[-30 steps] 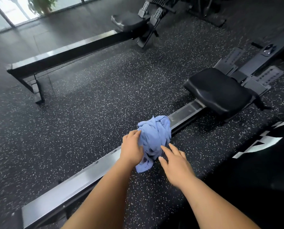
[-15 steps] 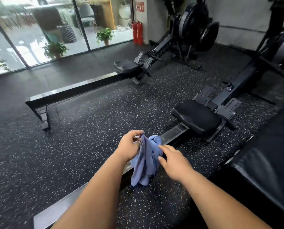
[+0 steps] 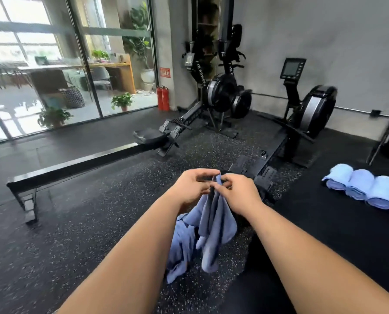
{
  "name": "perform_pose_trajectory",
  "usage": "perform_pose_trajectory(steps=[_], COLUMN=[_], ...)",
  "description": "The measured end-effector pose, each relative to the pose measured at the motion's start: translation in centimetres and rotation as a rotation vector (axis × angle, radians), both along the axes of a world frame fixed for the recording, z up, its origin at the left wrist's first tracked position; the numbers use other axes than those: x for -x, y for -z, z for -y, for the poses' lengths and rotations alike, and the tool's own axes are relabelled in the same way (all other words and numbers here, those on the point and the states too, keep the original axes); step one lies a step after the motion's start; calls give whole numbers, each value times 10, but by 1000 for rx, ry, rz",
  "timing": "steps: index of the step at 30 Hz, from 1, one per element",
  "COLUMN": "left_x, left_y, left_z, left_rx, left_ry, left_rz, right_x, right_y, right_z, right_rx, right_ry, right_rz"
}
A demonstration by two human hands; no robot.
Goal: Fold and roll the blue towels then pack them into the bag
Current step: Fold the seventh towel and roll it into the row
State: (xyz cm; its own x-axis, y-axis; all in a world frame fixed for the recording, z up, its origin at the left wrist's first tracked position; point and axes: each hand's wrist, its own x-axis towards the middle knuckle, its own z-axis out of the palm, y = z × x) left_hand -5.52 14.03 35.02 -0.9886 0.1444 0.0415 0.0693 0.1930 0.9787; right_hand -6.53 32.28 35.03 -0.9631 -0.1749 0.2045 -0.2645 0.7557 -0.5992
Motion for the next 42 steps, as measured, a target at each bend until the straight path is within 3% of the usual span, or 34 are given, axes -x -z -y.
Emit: perform_pose_trajectory(steps=[8, 18, 20, 22, 25, 27, 32, 38, 42], left_x=[-10, 16, 16, 13, -2, -14, -26, -14, -1], left_y=[-56, -76, -62, -35, 21, 53, 91, 98, 100], left_z=[-100, -229, -259, -291, -324, -338, -357, -363, -361], left_rx=[85, 147, 236, 408, 714, 844, 948, 1020, 1028], left_ry=[93, 205, 246, 305, 439, 542, 583, 320, 309], left_rz=[-264, -307, -319, -332, -316, -303, -366, -492, -491], right_x=[-26, -69, -86, -107, -143, -164, -166, -132, -111], right_y=[-71, -143, -128, -88, -3, 41, 77, 81, 88], right_z=[-106, -273, -308, -349, -395, -408, -411, -396, -383], right_rx=[109, 253, 196, -8, -448, -552, -667, -464, -506], right_ry=[195, 487, 590, 713, 809, 820, 666, 507, 505], right_rz=[-134, -368, -372, -254, 195, 368, 201, 96, 101])
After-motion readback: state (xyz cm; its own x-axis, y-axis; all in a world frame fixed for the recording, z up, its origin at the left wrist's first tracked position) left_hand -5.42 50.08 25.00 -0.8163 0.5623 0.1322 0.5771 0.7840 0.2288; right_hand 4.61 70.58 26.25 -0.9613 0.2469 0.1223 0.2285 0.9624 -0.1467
